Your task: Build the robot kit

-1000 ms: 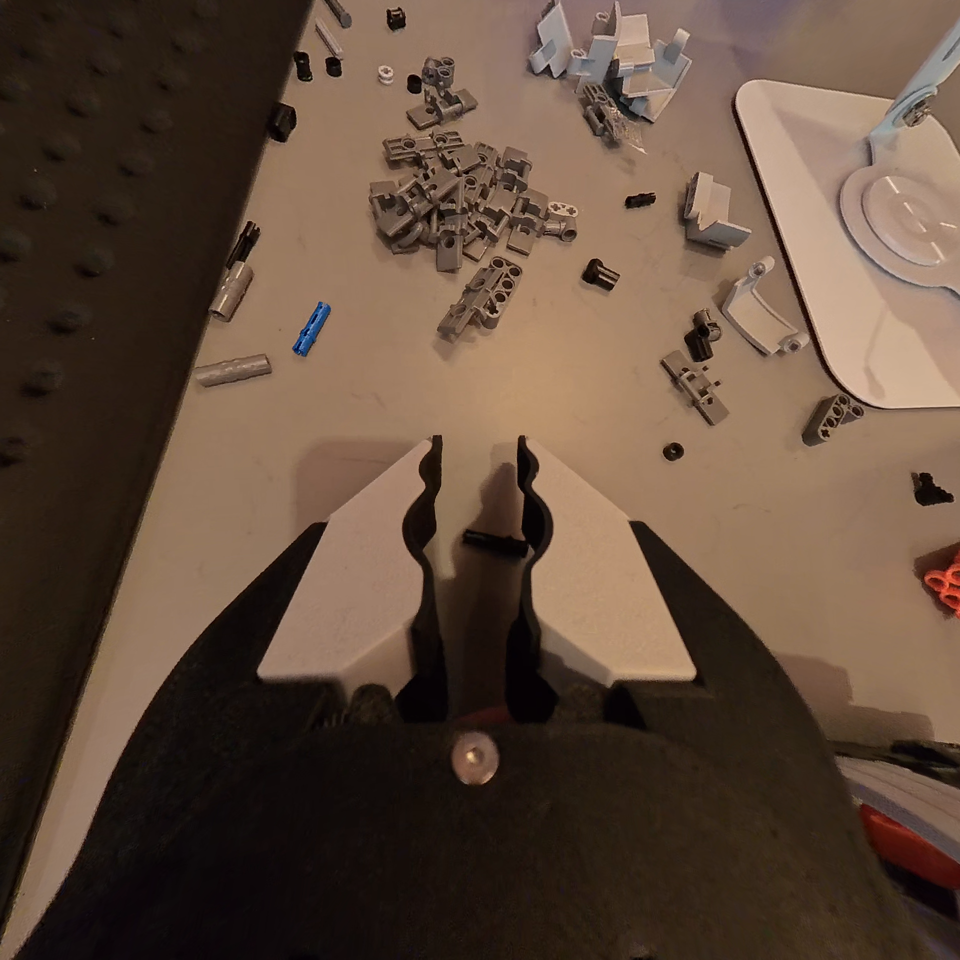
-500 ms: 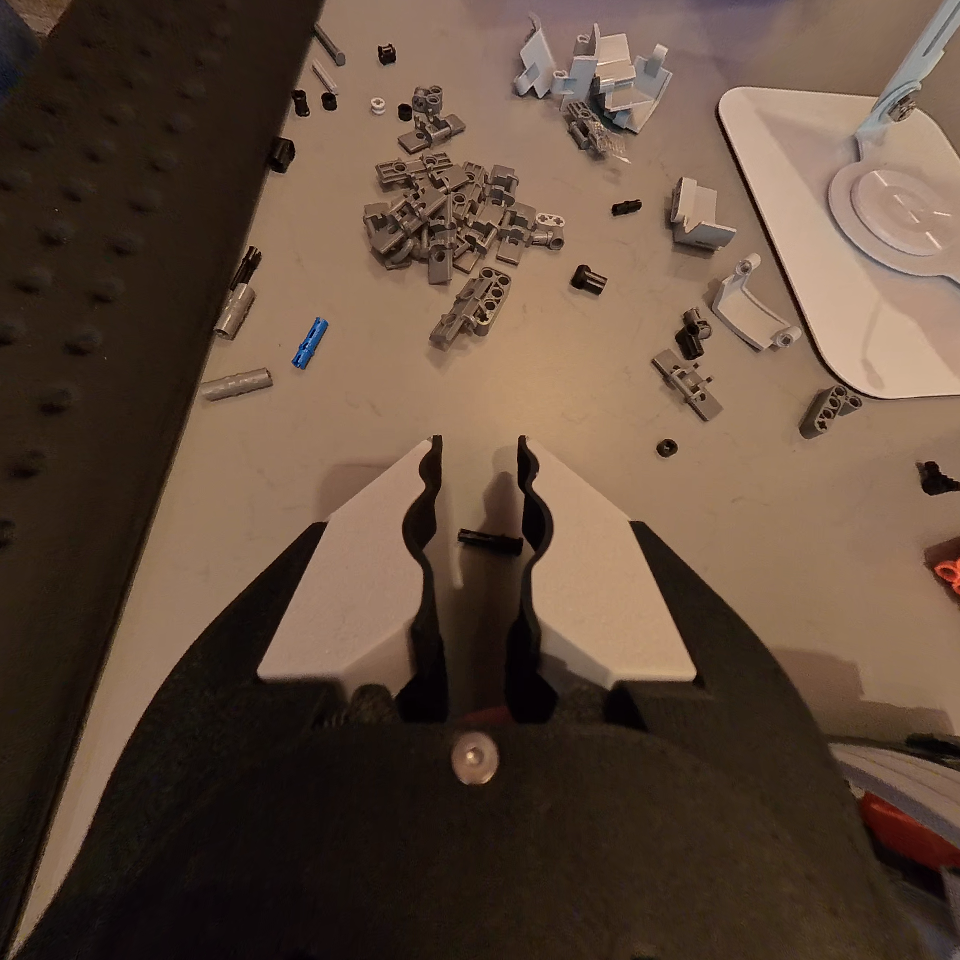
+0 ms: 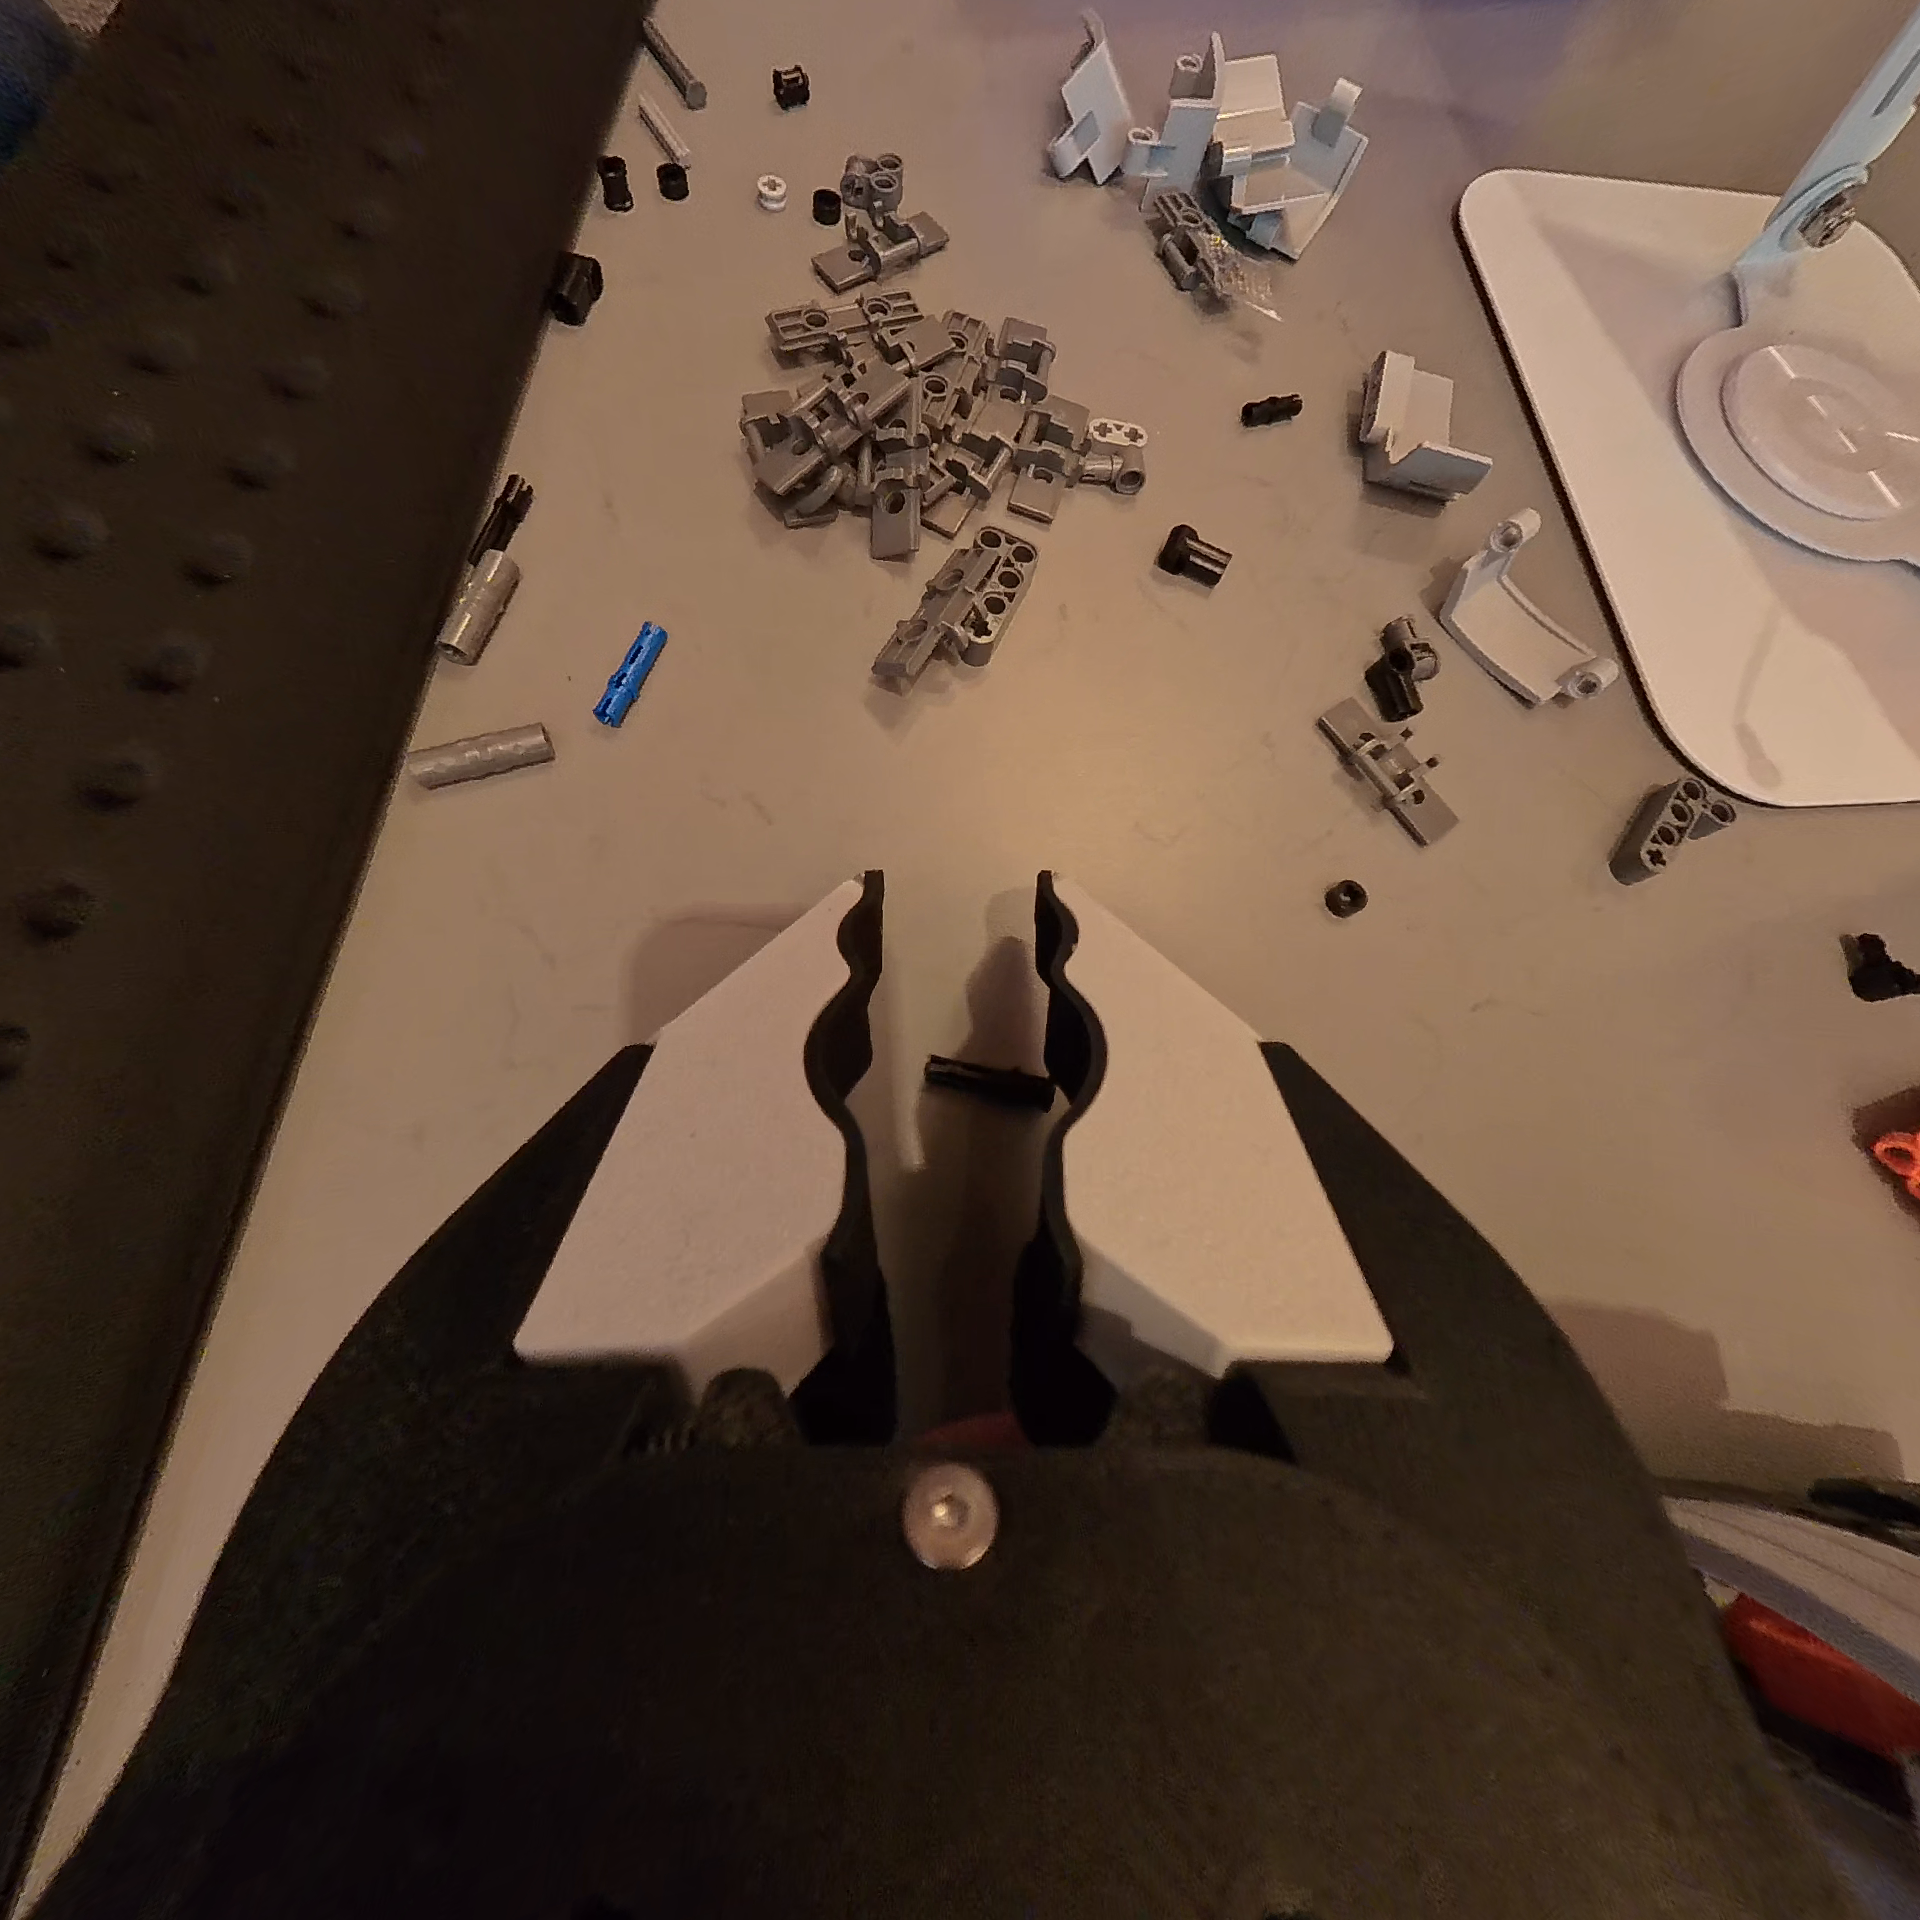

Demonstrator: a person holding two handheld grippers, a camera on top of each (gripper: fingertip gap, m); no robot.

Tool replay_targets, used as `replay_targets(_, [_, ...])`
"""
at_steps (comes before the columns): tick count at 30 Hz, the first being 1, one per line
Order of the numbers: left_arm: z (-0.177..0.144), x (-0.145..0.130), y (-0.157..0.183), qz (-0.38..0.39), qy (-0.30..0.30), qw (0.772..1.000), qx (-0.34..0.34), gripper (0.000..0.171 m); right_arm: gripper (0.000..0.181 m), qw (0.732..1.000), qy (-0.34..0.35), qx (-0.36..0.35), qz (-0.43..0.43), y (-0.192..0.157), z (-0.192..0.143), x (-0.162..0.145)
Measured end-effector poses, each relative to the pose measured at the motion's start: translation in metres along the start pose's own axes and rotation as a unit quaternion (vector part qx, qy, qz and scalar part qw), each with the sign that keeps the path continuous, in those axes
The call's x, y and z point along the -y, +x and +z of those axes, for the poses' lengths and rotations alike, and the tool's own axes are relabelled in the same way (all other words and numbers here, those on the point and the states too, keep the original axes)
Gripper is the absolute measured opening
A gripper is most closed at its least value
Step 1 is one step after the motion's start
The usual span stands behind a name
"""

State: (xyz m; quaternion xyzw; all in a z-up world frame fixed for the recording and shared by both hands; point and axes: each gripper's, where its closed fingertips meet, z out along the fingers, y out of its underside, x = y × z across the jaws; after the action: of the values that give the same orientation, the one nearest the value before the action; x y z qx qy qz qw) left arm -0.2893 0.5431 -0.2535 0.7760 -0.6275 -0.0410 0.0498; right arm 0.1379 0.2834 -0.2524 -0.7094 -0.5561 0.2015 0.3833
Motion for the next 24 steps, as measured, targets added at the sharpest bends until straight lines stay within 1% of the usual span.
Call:
replay_targets(2, [-0.001,0.002,-0.002,-0.001,0.009,1.000,0.013,0.024,0.026,1.000,-0.002,0.000,-0.002,0.000,0.000,0.000])
replay_targets(4, [-0.001,0.004,-0.002,-0.003,0.017,1.000,0.023,0.018,0.026,1.000,-0.004,0.000,-0.004,-0.001,0.001,-0.001])
replay_targets(7, [-0.001,0.003,-0.003,0.000,0.019,0.999,0.040,0.015,0.026,1.000,-0.004,0.001,-0.005,-0.001,0.001,-0.001])
replay_targets(9, [-0.002,0.002,-0.008,0.006,0.018,0.998,0.060,0.009,0.026,1.000,-0.005,0.001,-0.006,-0.001,0.001,-0.001])
replay_targets(11, [-0.002,-0.001,-0.009,0.005,0.016,0.998,0.064,0.009,0.027,1.000,-0.007,0.001,-0.008,-0.002,0.001,-0.001])
replay_targets(15, [-0.013,0.000,-0.011,-0.002,0.039,0.996,0.079,0.005,0.027,1.000,-0.010,0.000,-0.011,-0.002,0.001,-0.002])
replay_targets(18, [-0.034,0.002,-0.008,-0.006,0.069,0.993,0.092,0.005,0.027,1.000,-0.009,0.001,-0.011,-0.002,0.001,-0.002])
replay_targets(20, [-0.057,0.007,0.001,-0.002,0.101,0.990,0.103,0.004,0.027,1.000,-0.010,0.001,-0.012,-0.002,0.001,-0.002])
replay_targets(22, [-0.089,0.015,0.020,0.017,0.136,0.983,0.121,0.004,0.027,1.000,-0.011,0.001,-0.012,-0.002,0.002,-0.002])
replay_targets(24, [-0.123,0.034,0.051,0.048,0.187,0.972,0.132,0.004,0.027,1.000,-0.011,0.001,-0.012,-0.002,0.002,-0.002])
